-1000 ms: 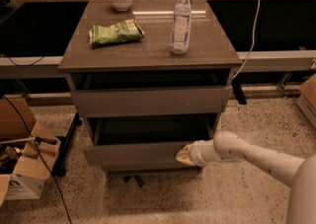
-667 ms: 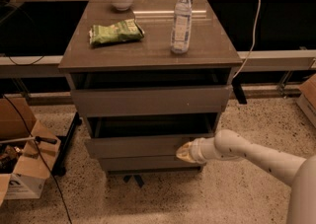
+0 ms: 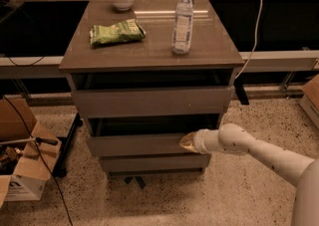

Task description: Close middle drawer

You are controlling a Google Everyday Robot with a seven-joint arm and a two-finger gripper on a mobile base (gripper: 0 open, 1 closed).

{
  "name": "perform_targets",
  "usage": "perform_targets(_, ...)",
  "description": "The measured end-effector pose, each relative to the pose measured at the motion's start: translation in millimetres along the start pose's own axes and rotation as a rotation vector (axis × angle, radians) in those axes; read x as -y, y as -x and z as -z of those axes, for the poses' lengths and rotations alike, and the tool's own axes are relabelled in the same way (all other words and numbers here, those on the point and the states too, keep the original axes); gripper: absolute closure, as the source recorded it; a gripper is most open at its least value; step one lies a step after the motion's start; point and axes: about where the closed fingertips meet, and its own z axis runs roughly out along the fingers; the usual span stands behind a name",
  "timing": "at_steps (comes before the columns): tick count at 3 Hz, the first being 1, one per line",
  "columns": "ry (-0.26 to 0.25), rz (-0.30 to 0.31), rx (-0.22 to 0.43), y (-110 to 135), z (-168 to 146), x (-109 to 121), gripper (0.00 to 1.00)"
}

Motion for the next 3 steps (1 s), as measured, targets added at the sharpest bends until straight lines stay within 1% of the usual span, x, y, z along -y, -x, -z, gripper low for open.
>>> perform_targets(2, 0.010, -0.001, 0.002, 1.1, -4.3, -4.5, 0.04)
perform_targets(3, 0.012, -0.001, 0.003, 1.6, -4.9, -5.7, 0.00)
